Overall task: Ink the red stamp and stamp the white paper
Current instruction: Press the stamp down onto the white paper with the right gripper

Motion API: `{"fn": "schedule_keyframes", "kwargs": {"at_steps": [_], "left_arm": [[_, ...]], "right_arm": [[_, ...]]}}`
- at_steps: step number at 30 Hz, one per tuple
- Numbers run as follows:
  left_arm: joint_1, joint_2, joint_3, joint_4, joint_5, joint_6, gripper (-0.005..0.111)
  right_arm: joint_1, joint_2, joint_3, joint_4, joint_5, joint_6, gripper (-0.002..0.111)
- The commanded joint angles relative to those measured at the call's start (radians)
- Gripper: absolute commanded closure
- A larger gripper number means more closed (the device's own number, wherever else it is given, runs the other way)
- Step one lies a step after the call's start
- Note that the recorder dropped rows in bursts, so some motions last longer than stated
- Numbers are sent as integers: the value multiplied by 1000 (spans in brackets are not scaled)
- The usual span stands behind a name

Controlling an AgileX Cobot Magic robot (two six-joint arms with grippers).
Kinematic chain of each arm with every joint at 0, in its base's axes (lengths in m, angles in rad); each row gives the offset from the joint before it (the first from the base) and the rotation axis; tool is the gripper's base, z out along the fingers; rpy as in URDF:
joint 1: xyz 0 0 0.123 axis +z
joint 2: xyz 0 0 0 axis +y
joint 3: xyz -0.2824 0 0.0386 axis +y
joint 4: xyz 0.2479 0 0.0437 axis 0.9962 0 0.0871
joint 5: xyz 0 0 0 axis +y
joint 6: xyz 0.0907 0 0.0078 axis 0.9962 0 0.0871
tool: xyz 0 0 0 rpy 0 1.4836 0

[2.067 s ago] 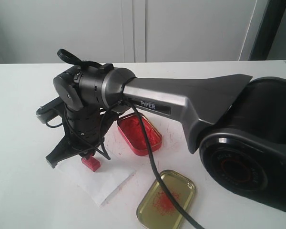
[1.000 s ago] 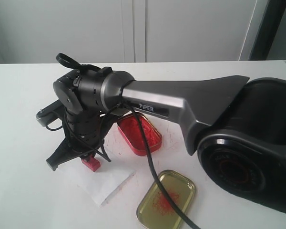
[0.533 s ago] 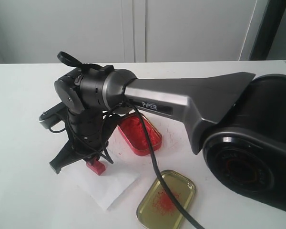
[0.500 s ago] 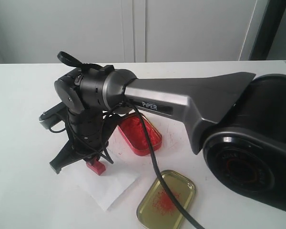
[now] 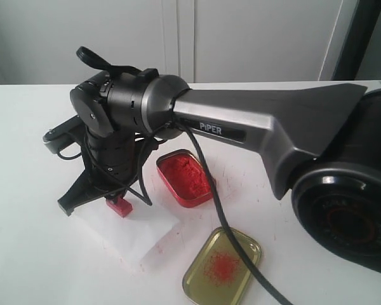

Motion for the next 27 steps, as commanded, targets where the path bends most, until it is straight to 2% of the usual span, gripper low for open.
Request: {"fn": "schedule_keyframes", "kwargs": {"at_steps": [1,27], "left_arm": [[-3,0,3,-4,2,-4,107],[-3,0,3,-4,2,-4,107]], "right_arm": [[-5,-13,3,-14,-7,-4,108],[-5,-1,3,-37,-6,-60,108]]}}
